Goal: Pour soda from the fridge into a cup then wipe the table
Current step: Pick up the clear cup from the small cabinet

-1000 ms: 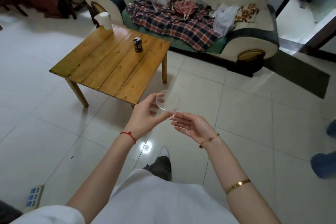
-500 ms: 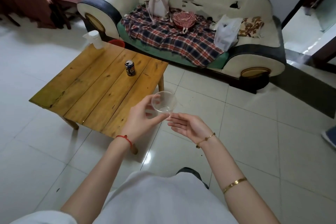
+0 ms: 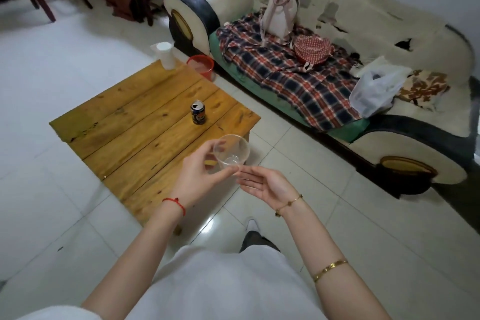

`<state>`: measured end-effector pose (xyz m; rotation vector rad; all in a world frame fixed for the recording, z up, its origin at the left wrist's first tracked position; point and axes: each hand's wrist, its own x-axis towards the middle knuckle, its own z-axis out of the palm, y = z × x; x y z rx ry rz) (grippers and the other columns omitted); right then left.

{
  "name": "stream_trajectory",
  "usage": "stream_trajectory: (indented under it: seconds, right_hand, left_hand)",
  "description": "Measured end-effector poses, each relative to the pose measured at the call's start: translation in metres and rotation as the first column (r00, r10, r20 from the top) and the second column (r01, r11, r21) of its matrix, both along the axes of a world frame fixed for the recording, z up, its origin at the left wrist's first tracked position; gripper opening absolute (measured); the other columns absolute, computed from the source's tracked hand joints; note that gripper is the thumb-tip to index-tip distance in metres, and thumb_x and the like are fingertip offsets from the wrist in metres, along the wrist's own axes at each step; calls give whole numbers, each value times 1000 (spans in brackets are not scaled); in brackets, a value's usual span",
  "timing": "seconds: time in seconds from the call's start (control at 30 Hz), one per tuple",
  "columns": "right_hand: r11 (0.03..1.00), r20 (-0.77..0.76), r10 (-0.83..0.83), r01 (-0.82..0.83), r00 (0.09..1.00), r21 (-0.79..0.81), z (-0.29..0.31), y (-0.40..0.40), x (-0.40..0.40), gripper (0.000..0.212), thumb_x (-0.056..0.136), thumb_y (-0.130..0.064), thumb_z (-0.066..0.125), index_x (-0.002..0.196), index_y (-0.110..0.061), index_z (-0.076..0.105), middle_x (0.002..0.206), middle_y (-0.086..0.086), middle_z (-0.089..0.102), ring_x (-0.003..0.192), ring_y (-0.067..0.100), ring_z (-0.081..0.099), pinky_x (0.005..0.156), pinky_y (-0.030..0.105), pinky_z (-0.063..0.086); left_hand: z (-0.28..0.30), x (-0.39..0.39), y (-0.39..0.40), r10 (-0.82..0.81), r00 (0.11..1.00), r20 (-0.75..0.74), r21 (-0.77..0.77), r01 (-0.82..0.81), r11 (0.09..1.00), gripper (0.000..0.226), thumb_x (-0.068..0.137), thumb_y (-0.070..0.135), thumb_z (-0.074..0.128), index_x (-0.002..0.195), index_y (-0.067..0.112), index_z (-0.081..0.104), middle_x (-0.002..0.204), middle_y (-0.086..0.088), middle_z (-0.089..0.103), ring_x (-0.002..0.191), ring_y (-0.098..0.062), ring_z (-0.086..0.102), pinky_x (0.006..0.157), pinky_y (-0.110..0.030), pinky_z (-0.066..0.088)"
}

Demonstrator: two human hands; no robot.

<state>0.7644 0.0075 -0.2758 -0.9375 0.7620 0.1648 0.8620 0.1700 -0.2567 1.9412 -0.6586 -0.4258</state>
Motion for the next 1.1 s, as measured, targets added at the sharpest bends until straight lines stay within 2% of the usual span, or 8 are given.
stream_trajectory:
  seconds: [0.07, 0.23, 0.37, 0.53, 0.63, 0.7, 0.83, 1.1]
  right_hand:
    - [997, 7, 75, -75, 997, -6, 6, -30, 19, 30, 102, -17, 44, 111, -2, 69, 110, 15, 72, 99, 23, 71, 83, 29, 59]
    - [972, 4, 234, -234, 972, -15, 15, -87, 66, 30, 101, -17, 45, 113, -1, 68, 113, 16, 71, 99, 23, 70, 84, 29, 59]
    - [931, 9, 364, -363, 931, -35, 13, -110, 98, 32, 102, -19, 45, 117, -1, 67, 113, 15, 72, 103, 24, 70, 87, 31, 58]
    - [874, 5, 485, -485, 874, -29, 8, -110, 131, 29, 102, -19, 45, 112, -4, 68, 107, 12, 74, 98, 22, 72, 83, 30, 58]
    - [852, 1, 523, -522, 853, -30, 6, -106, 148, 29, 102, -18, 44, 103, -7, 70, 102, 11, 75, 95, 22, 72, 88, 32, 57]
    - [840, 3, 542, -542, 840, -22, 5, -103, 160, 29, 102, -17, 43, 101, -7, 70, 102, 11, 74, 95, 22, 71, 90, 33, 55]
    - [816, 0, 578, -578, 816, -26, 1, -96, 187, 29, 103, -17, 42, 102, -6, 69, 104, 12, 73, 96, 22, 71, 89, 32, 55]
    - [786, -42, 617, -618, 786, -15, -10, -76, 258, 26, 101, -16, 45, 103, -4, 69, 96, 10, 75, 90, 21, 72, 82, 28, 58]
  left_hand:
    - [4, 6, -23, 78, 997, 7, -7, -78, 997, 63, 76, 42, 79, 131, 27, 54, 124, 13, 62, 108, 4, 58, 85, -18, 54]
    - [8, 21, -68, 259, 966, 2, -31, -258, 966, 64, 75, 44, 79, 132, 30, 53, 123, 15, 62, 109, 2, 59, 89, -28, 56]
    - [10, 29, -86, 377, 926, 6, -33, -377, 926, 68, 70, 53, 75, 131, 32, 54, 121, 18, 61, 109, 4, 58, 89, -26, 56]
    - [8, 39, -89, 523, 853, 1, -30, -522, 852, 66, 72, 42, 80, 131, 28, 55, 119, 15, 63, 106, 4, 60, 87, -24, 55]
    - [6, 46, -87, 554, 832, -1, -9, -554, 832, 70, 69, 52, 76, 132, 31, 53, 121, 16, 62, 105, 8, 58, 85, -17, 53]
    - [5, 53, -85, 570, 821, -13, -2, -570, 821, 75, 66, 59, 72, 133, 31, 53, 121, 15, 61, 105, 8, 57, 86, -18, 53]
    - [1, 75, -79, 602, 798, -23, 4, -602, 799, 71, 70, 51, 77, 134, 29, 53, 120, 13, 62, 107, 3, 59, 90, -27, 55]
    - [-11, 130, -63, 672, 740, -29, 31, -671, 741, 67, 74, 45, 79, 134, 32, 52, 118, 16, 61, 105, 1, 59, 87, -27, 56]
